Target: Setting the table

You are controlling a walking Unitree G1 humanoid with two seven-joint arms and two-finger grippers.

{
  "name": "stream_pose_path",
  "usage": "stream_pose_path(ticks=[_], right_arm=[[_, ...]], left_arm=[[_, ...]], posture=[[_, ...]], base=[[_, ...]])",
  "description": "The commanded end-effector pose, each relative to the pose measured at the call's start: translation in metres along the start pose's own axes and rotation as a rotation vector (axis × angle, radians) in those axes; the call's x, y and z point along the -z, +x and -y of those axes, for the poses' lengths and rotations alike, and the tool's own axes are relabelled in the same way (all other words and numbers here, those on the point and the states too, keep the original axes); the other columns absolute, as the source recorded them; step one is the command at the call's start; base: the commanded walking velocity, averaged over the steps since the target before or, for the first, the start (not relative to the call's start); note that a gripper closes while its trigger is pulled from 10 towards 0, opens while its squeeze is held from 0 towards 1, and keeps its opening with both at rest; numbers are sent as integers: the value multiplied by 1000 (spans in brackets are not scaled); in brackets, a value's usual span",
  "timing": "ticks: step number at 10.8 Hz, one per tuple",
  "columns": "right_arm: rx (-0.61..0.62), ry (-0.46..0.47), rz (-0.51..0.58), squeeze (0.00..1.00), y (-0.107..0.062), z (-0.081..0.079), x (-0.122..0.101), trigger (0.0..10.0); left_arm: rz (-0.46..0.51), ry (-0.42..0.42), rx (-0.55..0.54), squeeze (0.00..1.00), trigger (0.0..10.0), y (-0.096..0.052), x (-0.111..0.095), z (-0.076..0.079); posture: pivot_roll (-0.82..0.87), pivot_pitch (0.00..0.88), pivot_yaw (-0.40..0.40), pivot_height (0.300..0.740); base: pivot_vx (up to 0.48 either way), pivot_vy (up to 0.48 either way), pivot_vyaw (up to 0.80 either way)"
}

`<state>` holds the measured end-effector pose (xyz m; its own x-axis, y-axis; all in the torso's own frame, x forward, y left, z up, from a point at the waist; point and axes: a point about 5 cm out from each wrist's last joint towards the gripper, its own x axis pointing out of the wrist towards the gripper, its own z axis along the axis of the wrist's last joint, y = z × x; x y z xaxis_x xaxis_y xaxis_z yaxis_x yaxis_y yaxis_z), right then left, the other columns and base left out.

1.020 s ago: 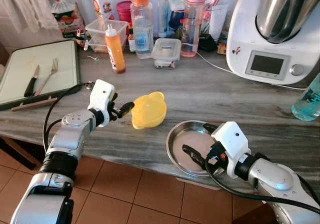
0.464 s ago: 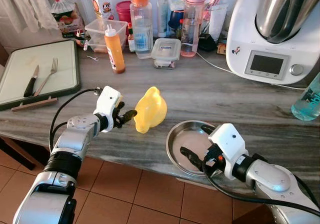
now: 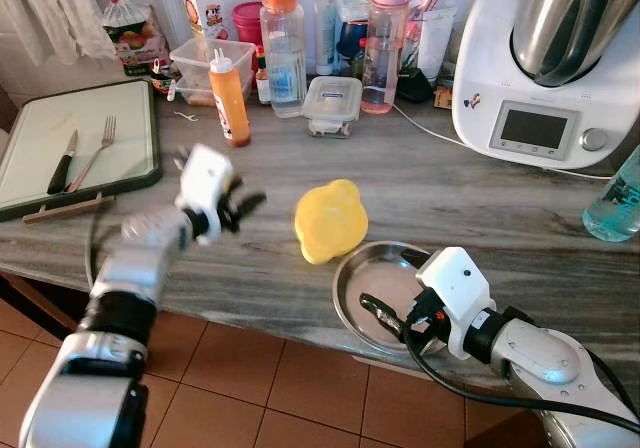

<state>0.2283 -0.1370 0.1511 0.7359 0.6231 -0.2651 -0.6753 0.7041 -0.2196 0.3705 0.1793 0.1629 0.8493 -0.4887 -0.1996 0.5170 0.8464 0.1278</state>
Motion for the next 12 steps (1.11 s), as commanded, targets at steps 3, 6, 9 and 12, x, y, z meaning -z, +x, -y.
stream_pose_path(ticks=[3, 6, 9, 12], right_arm=[[1, -13, 10, 859, 1, 0, -2, 10000], [33, -17, -25, 1000, -1, 5, 2, 10000], [81, 16, -95, 1000, -1, 9, 16, 10000], [107, 33, -95, 1000, 4, 10, 22, 10000]], left_arm=[[74, 28, -33, 0, 0, -1, -18, -6], [107, 31, -105, 0, 0, -9, -19, -13], [184, 23, -229, 0, 0, -48, -11, -19], [242, -8, -285, 0, 0, -94, 14, 18]], posture=[[-24, 59, 47, 740], [-27, 61, 47, 740], [-7, 64, 43, 740], [26, 54, 30, 740]], base=[[0, 0, 0], [0, 0, 0], [0, 0, 0], [0, 0, 0]])
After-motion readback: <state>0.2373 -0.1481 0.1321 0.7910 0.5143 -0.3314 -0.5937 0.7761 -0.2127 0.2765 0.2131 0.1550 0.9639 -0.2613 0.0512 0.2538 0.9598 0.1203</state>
